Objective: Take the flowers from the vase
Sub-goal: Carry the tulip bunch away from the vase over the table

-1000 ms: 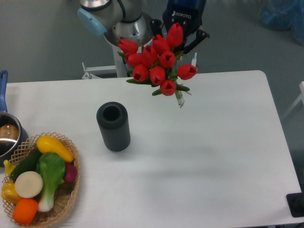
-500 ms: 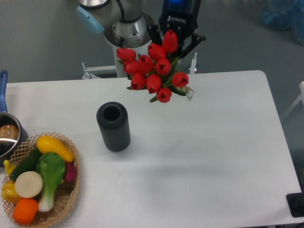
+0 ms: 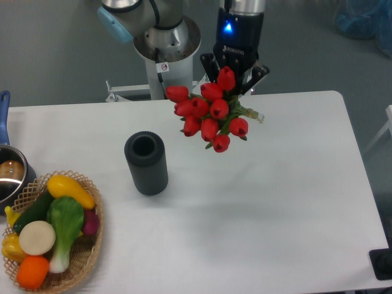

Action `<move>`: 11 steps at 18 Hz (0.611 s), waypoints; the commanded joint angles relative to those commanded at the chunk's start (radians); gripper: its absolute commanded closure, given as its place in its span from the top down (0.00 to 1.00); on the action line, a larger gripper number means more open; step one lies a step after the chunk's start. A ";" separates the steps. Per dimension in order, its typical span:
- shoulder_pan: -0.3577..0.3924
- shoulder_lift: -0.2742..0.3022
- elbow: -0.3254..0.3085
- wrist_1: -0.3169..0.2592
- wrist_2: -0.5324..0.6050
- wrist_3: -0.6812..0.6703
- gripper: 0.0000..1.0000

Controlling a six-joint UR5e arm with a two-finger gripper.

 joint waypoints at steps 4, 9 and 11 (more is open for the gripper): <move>-0.014 -0.060 0.006 0.000 0.066 0.003 0.05; -0.035 -0.149 0.038 -0.017 0.170 0.031 0.06; -0.038 -0.170 0.040 -0.017 0.190 0.031 0.06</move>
